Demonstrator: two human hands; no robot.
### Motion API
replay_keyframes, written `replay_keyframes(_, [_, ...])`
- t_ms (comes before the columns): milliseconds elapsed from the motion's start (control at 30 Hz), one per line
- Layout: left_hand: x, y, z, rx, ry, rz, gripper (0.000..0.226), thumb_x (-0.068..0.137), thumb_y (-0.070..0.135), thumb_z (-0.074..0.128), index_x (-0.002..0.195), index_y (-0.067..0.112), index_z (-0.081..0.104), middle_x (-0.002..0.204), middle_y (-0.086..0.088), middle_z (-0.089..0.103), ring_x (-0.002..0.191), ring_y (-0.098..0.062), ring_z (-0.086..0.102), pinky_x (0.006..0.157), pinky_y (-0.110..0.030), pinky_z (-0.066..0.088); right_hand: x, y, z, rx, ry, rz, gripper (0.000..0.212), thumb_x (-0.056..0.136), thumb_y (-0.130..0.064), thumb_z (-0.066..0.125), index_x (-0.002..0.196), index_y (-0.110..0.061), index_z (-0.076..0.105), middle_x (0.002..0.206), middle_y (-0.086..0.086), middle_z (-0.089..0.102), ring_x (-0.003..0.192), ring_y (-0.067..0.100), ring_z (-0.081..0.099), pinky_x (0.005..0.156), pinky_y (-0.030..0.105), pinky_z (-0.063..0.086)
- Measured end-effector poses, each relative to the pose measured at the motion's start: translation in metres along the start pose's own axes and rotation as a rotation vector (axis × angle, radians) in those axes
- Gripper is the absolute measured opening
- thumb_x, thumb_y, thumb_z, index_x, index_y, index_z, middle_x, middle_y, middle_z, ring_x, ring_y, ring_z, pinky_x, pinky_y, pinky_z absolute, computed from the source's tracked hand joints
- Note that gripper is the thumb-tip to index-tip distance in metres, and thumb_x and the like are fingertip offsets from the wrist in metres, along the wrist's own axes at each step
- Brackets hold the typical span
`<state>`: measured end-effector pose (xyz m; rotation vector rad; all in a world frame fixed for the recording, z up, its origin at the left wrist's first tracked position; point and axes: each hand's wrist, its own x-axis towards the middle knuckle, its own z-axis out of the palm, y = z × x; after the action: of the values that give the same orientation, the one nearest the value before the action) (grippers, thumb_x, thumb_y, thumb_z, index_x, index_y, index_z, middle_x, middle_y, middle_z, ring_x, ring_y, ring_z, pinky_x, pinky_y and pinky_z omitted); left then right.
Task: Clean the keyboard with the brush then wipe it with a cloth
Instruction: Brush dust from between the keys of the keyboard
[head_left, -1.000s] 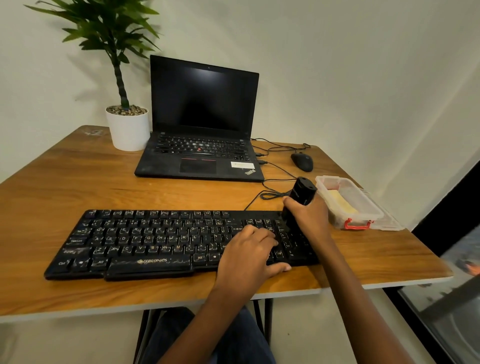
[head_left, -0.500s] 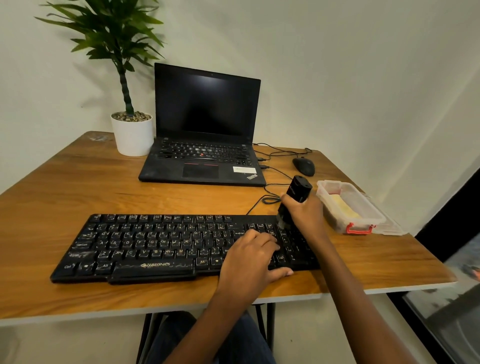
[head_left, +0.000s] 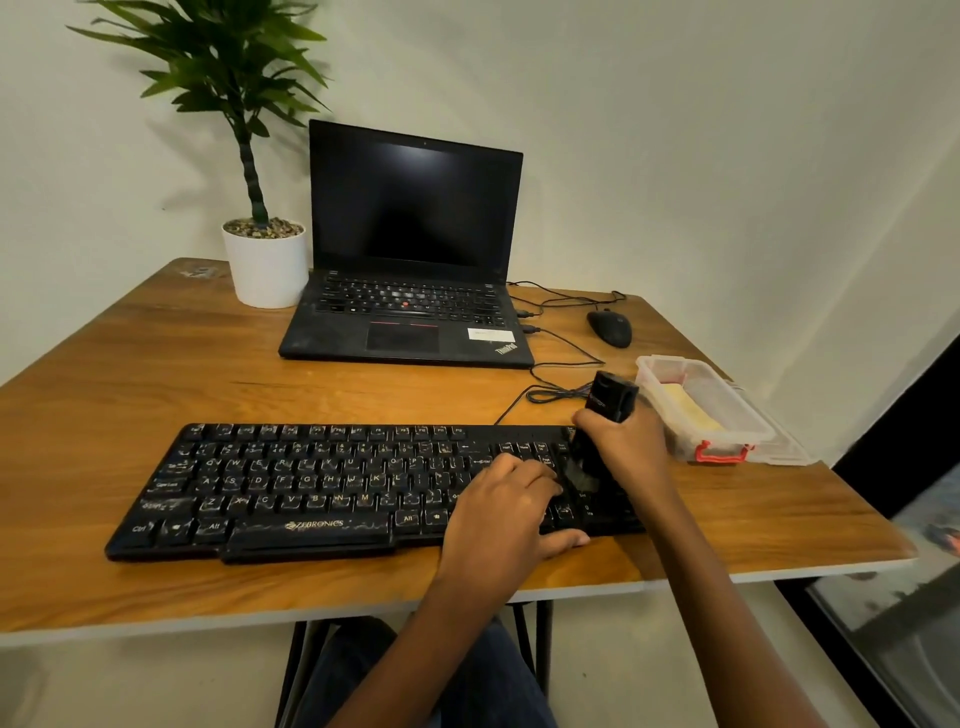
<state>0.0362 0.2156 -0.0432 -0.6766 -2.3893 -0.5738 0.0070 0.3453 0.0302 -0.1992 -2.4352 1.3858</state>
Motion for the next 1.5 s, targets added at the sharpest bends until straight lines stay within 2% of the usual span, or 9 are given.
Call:
replay_keyframes(200, [0.000,0.000,0.002,-0.015,0.011,0.005,0.048,0.058,0.061,0.076,0.086,0.022,0.074,0.090,0.013,0.068,0.084,-0.008,0.062,0.068,-0.021,0.054,0.013,-0.009,0.018,-0.036,0.064,-0.109,0.031,0.084,-0.027,0.065,0.070,-0.031,0.038,0.073,-0.010,0.051,0.079,0.019,0.057,0.074,0.038,0.048])
replay_keyframes(300, [0.000,0.000,0.002,-0.009,0.012,0.001,0.048,0.057,0.062,0.076,0.085,0.023,0.074,0.089,0.014,0.068,0.083,-0.008,0.061,0.067,-0.021,0.053,-0.002,-0.002,0.010,-0.033,0.023,-0.071,0.021,0.081,-0.024,0.067,0.074,-0.027,0.047,0.077,-0.001,0.059,0.078,0.020,0.059,0.074,0.037,0.049])
replay_keyframes(467, [0.000,0.000,0.001,0.005,0.014,-0.005,0.049,0.057,0.064,0.075,0.084,0.023,0.073,0.087,0.014,0.067,0.081,-0.008,0.061,0.066,-0.020,0.052,-0.027,0.009,-0.015,0.075,-0.034,0.003,0.019,0.079,-0.012,0.067,0.075,-0.024,0.053,0.076,-0.002,0.061,0.074,0.013,0.059,0.074,0.038,0.050])
replay_keyframes(700, [0.000,0.000,0.001,0.000,0.005,0.000,0.048,0.059,0.064,0.074,0.087,0.024,0.073,0.091,0.015,0.067,0.085,-0.006,0.060,0.069,-0.019,0.052,0.014,0.002,0.012,-0.044,-0.004,-0.025,0.019,0.081,-0.026,0.065,0.072,-0.027,0.048,0.077,-0.002,0.060,0.080,0.020,0.061,0.077,0.041,0.052])
replay_keyframes(833, [0.000,0.000,0.001,-0.006,0.004,0.007,0.048,0.059,0.062,0.076,0.087,0.023,0.073,0.091,0.013,0.068,0.085,-0.007,0.061,0.069,-0.020,0.052,0.025,0.000,0.020,-0.041,0.045,-0.101,0.020,0.084,-0.034,0.063,0.088,-0.016,0.056,0.083,-0.002,0.063,0.081,0.016,0.062,0.074,0.037,0.053])
replay_keyframes(1000, [0.000,0.001,0.000,0.000,0.001,-0.008,0.048,0.058,0.063,0.074,0.086,0.024,0.073,0.088,0.015,0.067,0.083,-0.007,0.061,0.067,-0.020,0.052,-0.012,0.009,0.002,-0.043,0.022,-0.058,0.014,0.080,-0.021,0.066,0.075,-0.019,0.053,0.074,-0.002,0.060,0.072,0.014,0.059,0.071,0.037,0.050])
replay_keyframes(1167, [0.001,0.000,0.000,0.001,0.009,0.007,0.048,0.057,0.064,0.075,0.085,0.024,0.073,0.088,0.015,0.067,0.082,-0.007,0.061,0.065,-0.019,0.052,-0.025,0.009,-0.019,-0.006,-0.052,-0.038,0.021,0.080,-0.014,0.067,0.072,-0.025,0.050,0.072,-0.005,0.059,0.070,0.008,0.057,0.063,0.027,0.046])
replay_keyframes(1333, [0.000,0.000,0.001,0.003,0.012,0.013,0.048,0.058,0.064,0.075,0.085,0.024,0.074,0.088,0.014,0.068,0.082,-0.007,0.061,0.067,-0.019,0.052,0.014,0.007,0.007,-0.058,-0.023,-0.035,0.015,0.081,-0.028,0.064,0.075,-0.028,0.051,0.079,-0.002,0.061,0.081,0.017,0.061,0.076,0.037,0.051])
replay_keyframes(1500, [0.001,0.001,0.000,-0.001,0.014,0.014,0.047,0.068,0.066,0.057,0.087,0.026,0.073,0.091,0.016,0.067,0.085,-0.005,0.060,0.069,-0.019,0.053,0.026,0.003,0.019,-0.025,0.053,-0.123,0.015,0.083,-0.031,0.064,0.087,-0.018,0.058,0.083,-0.001,0.063,0.081,0.017,0.062,0.073,0.036,0.050])
